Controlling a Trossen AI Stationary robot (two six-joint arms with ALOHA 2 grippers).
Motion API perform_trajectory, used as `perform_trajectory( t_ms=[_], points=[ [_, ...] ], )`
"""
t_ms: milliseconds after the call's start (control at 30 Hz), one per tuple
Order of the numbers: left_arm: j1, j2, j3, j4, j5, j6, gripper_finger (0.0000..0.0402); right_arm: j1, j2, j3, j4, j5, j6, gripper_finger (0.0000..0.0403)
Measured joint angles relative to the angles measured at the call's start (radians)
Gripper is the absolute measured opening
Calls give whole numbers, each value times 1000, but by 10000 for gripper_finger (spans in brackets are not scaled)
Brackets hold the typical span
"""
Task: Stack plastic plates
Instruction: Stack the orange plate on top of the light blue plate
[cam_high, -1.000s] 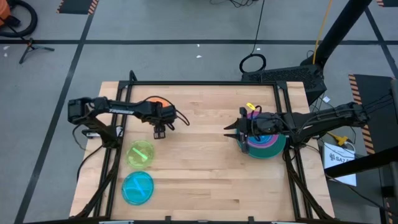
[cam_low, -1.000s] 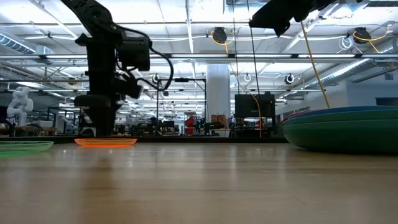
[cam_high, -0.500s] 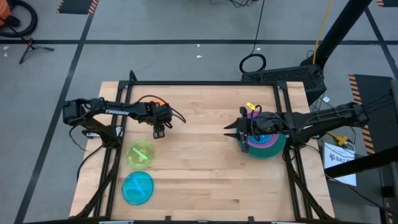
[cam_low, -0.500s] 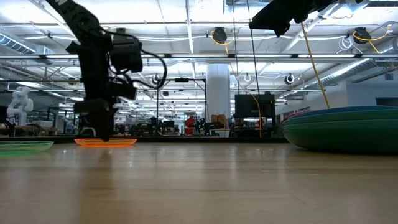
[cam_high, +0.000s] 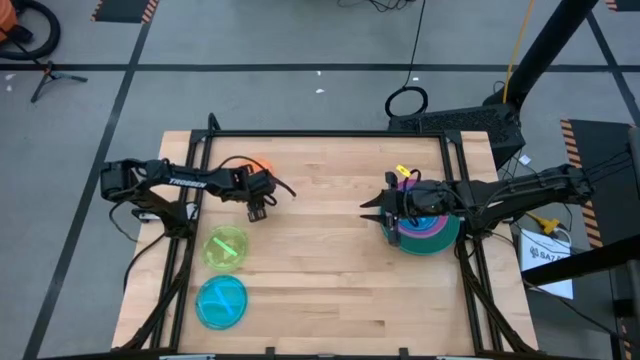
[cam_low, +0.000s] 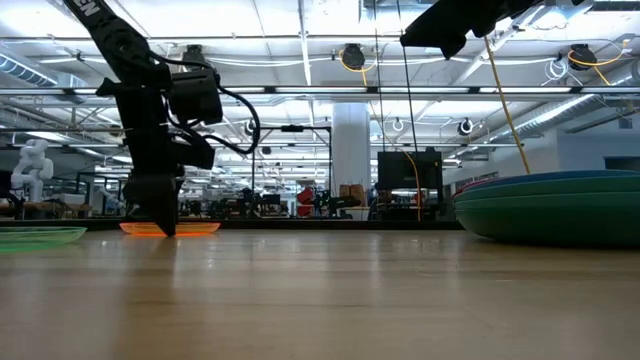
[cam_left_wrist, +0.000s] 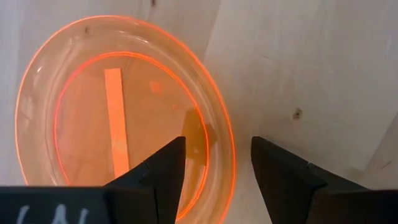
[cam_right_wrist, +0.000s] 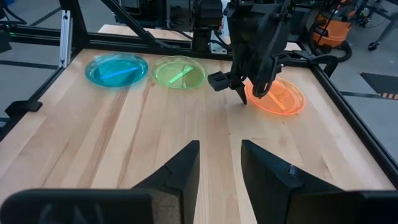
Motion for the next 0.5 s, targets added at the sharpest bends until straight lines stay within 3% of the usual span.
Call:
perform_trajectory(
  t_ms=[133, 500],
  points=[
    [-12, 1, -2, 3, -6, -2, 158, 0, 0, 0, 0, 0, 0, 110],
    [-65, 2, -3, 18, -27, -45, 27, 0, 0, 0, 0, 0, -6, 110]
  ],
)
